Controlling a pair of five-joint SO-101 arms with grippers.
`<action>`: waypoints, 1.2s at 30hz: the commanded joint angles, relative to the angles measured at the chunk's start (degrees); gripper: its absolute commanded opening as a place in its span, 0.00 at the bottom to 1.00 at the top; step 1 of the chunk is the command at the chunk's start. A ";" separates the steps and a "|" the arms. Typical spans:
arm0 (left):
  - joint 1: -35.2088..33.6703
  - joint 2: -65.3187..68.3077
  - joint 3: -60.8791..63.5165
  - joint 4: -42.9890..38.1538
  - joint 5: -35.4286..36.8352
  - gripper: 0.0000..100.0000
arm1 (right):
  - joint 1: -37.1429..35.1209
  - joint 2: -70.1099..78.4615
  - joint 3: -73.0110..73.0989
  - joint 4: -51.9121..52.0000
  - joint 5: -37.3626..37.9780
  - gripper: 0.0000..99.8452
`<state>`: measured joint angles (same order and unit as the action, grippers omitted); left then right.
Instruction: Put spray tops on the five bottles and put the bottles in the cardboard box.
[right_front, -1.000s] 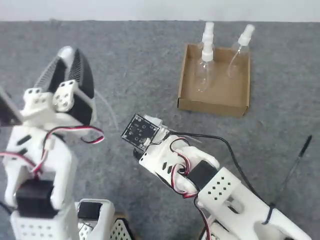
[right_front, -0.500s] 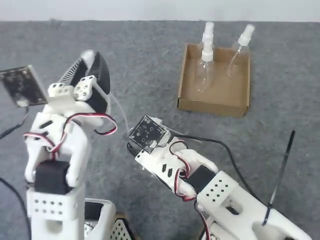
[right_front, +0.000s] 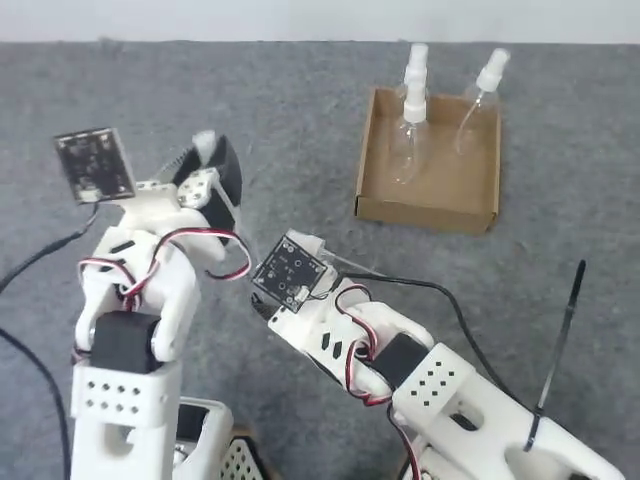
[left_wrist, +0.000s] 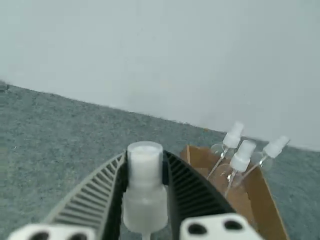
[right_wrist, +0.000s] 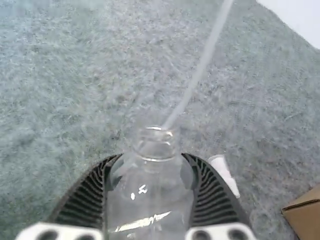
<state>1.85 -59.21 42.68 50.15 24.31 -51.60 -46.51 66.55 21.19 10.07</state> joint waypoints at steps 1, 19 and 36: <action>0.35 0.18 -1.63 5.01 -2.46 0.01 | 0.13 -2.51 -0.70 -0.04 -0.26 0.01; 11.96 0.26 0.31 10.73 -11.60 0.07 | 6.55 -2.51 0.79 -9.54 -11.34 0.01; 1.76 0.79 -6.20 8.70 -14.42 0.15 | 6.55 -2.51 1.49 -10.59 -11.34 0.01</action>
<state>4.75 -58.95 38.55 61.32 11.91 -45.63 -46.51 68.66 12.04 -0.75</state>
